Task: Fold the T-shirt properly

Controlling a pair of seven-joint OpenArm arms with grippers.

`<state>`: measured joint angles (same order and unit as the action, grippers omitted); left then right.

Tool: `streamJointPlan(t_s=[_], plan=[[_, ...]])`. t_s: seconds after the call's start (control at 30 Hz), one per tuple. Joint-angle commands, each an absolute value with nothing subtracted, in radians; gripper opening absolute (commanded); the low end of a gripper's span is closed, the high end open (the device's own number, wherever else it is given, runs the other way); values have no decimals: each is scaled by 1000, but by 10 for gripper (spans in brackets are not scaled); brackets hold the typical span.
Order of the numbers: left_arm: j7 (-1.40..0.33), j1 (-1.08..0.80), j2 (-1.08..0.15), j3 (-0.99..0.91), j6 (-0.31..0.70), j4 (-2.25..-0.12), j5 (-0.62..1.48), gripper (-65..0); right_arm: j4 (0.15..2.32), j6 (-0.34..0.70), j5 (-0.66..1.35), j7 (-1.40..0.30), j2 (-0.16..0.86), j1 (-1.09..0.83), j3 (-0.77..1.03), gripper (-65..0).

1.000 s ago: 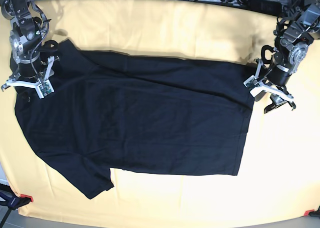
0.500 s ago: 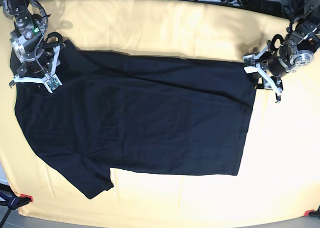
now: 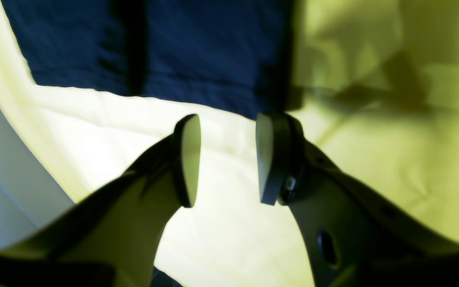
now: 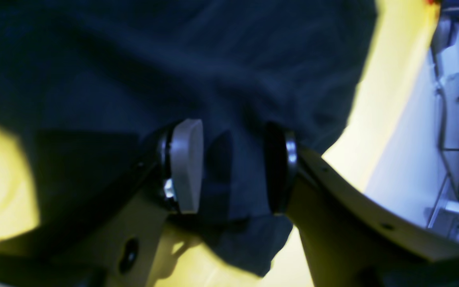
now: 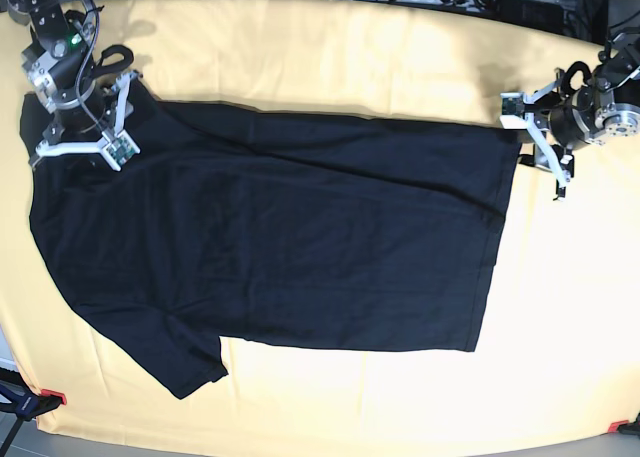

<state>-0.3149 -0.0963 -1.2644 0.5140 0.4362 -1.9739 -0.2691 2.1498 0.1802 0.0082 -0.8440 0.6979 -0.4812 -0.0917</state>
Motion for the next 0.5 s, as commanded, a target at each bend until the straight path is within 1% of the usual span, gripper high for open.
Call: streamJointPlan(t_s=[0.0,0.07,0.13,0.17,0.27,0.47], plan=[[-313,-86,-1290,503,427,-1981,-271,-409,2172,158,-16,-836,715,-482,-83,-376],[-281,-86,-1290,503,442,-1981,-270,-409,2172,139,-30,-834,715,-504,-83,-376],[-256,-89,-1290,503,492,-1981,-252,-406,2172,128,-34,-834,715,-519,-83,-376],[-257,-88,-1288,503,509,-1980,-252,-390,2172,126,-34,-835,715,-524,-83,-376],[-261,-88,-1285,503,497,-1955,-253,-347,2171,123,-33,-843,715,-523,-83,-376],[-196,-88,-1259,504,498,-1887,-257,-346,2171,109,-29,-842,715,-523,-83,-376]])
